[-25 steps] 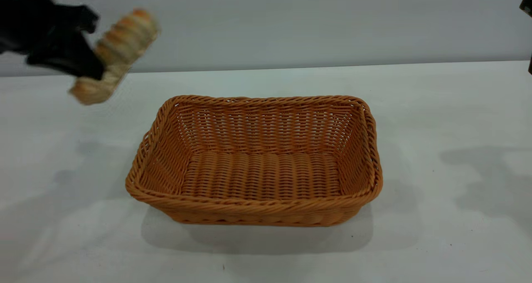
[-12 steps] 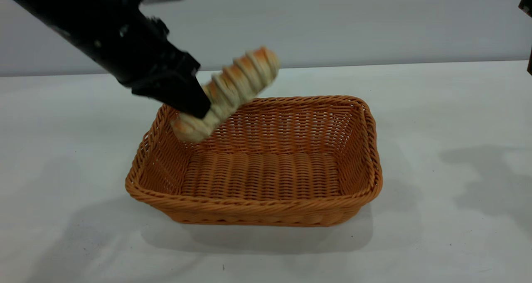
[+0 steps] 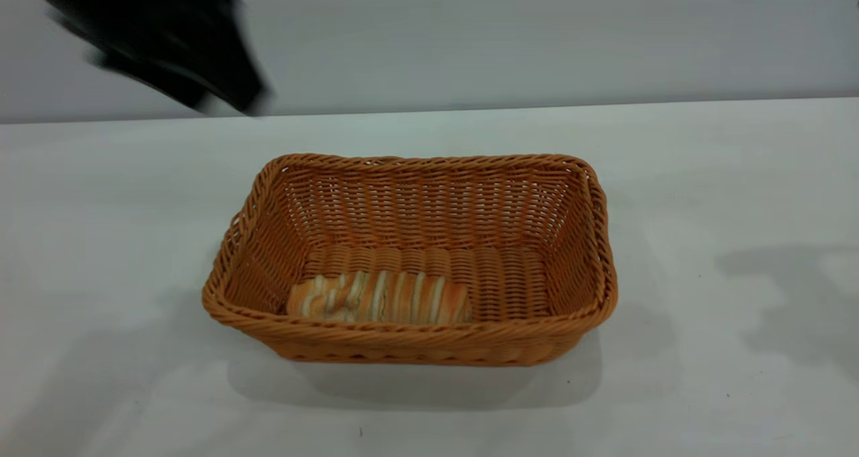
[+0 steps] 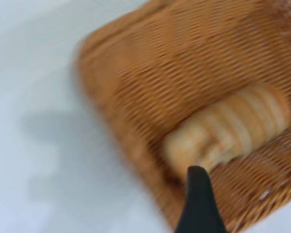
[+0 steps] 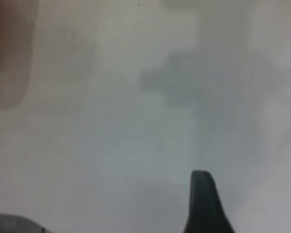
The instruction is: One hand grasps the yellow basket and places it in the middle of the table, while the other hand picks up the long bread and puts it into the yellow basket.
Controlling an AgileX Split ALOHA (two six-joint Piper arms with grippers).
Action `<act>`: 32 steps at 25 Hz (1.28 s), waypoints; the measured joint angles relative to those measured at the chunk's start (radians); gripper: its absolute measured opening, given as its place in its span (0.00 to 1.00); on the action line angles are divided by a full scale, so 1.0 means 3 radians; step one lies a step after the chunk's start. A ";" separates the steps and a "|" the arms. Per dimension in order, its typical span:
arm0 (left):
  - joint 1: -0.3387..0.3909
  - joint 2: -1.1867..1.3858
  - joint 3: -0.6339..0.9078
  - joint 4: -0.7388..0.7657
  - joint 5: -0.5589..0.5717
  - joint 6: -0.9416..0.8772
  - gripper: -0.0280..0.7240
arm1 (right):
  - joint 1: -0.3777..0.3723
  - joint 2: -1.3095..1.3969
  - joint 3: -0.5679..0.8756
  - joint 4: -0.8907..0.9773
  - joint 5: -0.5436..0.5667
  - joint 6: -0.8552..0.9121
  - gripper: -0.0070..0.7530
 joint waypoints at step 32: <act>0.0279 -0.4309 0.1494 0.1555 0.1790 -0.1404 0.72 | 0.0566 -0.4388 0.1854 -0.0090 0.0551 -0.0065 0.71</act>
